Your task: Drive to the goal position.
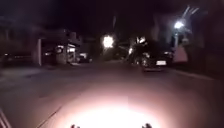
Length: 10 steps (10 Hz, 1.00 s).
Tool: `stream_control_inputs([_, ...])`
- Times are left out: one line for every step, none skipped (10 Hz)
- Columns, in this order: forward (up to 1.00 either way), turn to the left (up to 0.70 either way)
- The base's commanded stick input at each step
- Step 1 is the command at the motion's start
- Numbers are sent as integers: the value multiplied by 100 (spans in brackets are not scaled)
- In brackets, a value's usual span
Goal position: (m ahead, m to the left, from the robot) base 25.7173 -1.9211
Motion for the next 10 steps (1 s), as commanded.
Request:
stream_control_inputs([85, 0])
stream_control_inputs([85, 0])
stream_control_inputs([85, 0])
stream_control_inputs([85, 0])
stream_control_inputs([85, 0])
stream_control_inputs([85, 0])
stream_control_inputs([85, 0])
stream_control_inputs([85, 0])
stream_control_inputs([85, 0])
stream_control_inputs([85, 0])
